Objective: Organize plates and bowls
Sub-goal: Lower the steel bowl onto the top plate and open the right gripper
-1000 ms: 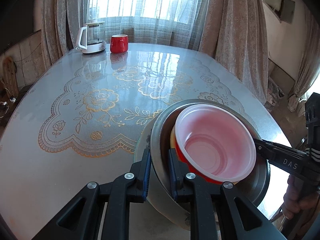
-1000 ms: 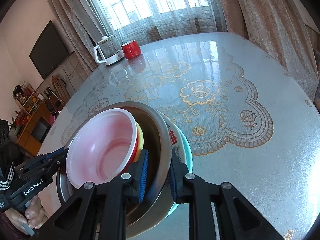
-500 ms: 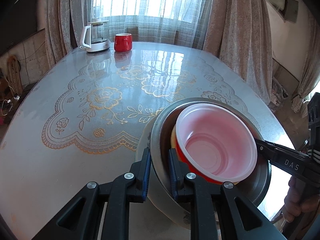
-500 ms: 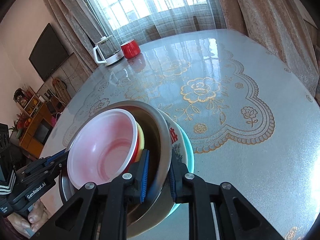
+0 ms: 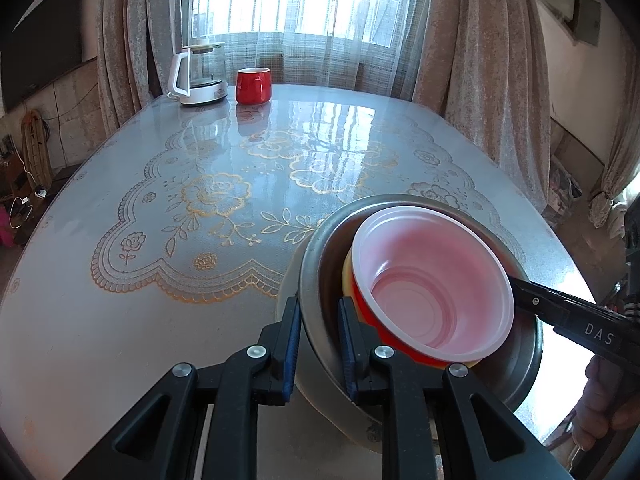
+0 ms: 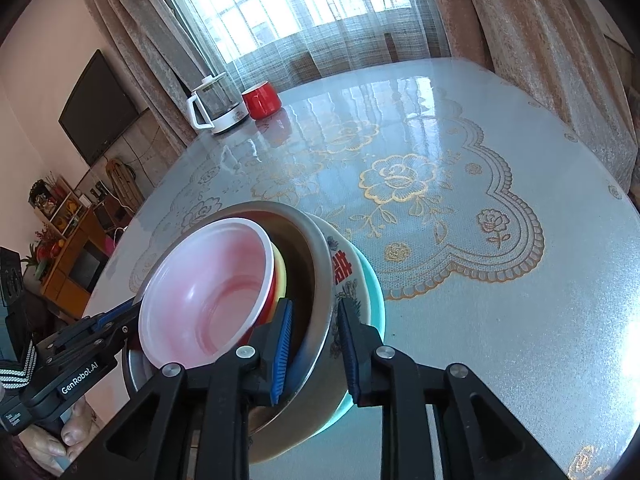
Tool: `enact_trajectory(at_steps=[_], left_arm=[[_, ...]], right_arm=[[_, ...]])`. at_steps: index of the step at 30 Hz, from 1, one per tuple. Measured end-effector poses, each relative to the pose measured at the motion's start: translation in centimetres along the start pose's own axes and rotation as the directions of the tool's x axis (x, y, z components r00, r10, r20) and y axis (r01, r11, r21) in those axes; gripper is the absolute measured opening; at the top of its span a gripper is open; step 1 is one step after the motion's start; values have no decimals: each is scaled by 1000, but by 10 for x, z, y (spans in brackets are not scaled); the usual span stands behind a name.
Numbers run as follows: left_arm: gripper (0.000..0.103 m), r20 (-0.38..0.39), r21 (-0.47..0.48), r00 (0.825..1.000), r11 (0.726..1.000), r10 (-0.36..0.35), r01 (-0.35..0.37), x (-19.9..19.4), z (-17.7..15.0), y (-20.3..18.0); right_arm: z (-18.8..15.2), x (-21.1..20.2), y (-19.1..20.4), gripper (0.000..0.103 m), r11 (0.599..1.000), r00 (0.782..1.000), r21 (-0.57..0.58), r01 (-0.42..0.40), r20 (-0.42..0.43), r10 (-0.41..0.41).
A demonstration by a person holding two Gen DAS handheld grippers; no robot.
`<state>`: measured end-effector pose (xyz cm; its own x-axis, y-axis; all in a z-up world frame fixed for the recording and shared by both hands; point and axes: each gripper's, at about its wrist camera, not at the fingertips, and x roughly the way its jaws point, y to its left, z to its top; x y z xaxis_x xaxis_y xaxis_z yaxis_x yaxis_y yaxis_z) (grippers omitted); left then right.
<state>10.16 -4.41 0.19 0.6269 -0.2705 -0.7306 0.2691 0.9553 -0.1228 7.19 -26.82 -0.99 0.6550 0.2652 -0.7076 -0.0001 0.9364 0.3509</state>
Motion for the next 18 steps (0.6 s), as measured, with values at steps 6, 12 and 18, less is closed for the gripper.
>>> enact_trajectory(at_steps=[6,12,18], left_arm=[[20,4,-1,1000,1000,0,0,-1,-1,1],[20,19,16,1000,1000,19,-19,-3,-2,-1],[20,27,15,999,1000,25,-25,-2,-2,-1]], right_arm=[[-2,-3,1,25,1000,1000,10,-9,9,9],[-4,0,5,18,1000,1000,-2,-6,11,6],[-2,5,7,17,1000,1000,-4,0,17,0]])
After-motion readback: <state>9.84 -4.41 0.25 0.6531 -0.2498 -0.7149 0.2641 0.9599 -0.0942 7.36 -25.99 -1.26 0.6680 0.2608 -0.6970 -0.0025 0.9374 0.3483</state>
